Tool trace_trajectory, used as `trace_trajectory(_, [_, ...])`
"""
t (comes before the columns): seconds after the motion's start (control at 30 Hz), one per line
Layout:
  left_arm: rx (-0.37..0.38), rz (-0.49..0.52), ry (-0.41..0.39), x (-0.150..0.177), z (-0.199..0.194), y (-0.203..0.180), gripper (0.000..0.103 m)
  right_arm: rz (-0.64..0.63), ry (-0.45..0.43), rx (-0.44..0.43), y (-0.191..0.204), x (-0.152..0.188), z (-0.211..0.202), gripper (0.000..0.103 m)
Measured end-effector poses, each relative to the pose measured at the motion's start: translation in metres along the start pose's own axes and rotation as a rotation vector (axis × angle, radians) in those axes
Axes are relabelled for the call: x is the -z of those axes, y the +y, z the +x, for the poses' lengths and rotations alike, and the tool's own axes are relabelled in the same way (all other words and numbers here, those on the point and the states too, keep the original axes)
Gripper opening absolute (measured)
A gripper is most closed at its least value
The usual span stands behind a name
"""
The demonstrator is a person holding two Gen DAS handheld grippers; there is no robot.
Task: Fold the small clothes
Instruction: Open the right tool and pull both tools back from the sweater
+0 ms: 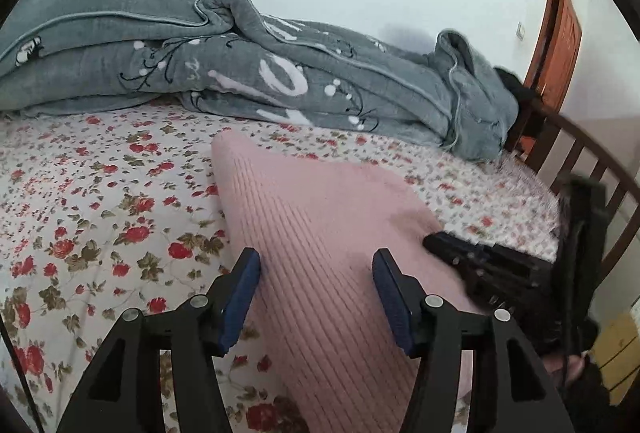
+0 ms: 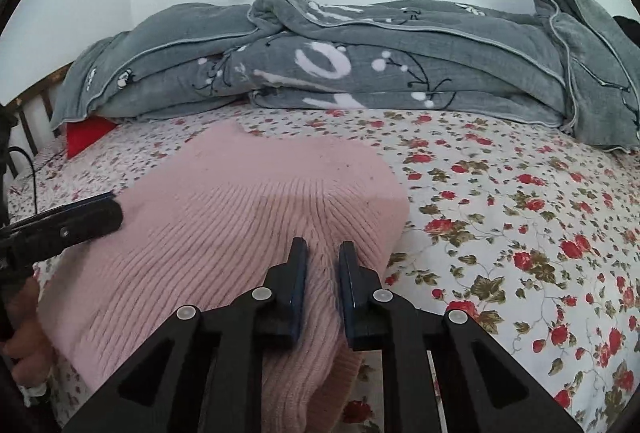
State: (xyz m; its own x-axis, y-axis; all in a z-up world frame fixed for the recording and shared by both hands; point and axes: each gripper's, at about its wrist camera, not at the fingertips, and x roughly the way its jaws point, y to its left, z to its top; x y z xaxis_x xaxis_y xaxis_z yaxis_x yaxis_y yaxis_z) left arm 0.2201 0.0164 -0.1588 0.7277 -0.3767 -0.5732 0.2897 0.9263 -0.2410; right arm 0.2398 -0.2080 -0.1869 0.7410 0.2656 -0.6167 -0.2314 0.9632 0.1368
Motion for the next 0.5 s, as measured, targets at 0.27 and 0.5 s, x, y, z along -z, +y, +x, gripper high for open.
trace_trajectory(0.27, [-0.066, 0.062, -0.028, 0.019, 0.0, -0.007, 0.057, 0.001, -0.003, -0.031, 0.0, 0.001, -0.001, 0.017])
trace_trajectory(0.5, [-0.086, 0.107, -0.061, 0.027, -0.008, -0.012, 0.058, -0.001, -0.026, -0.029, 0.0, 0.004, -0.009, 0.028])
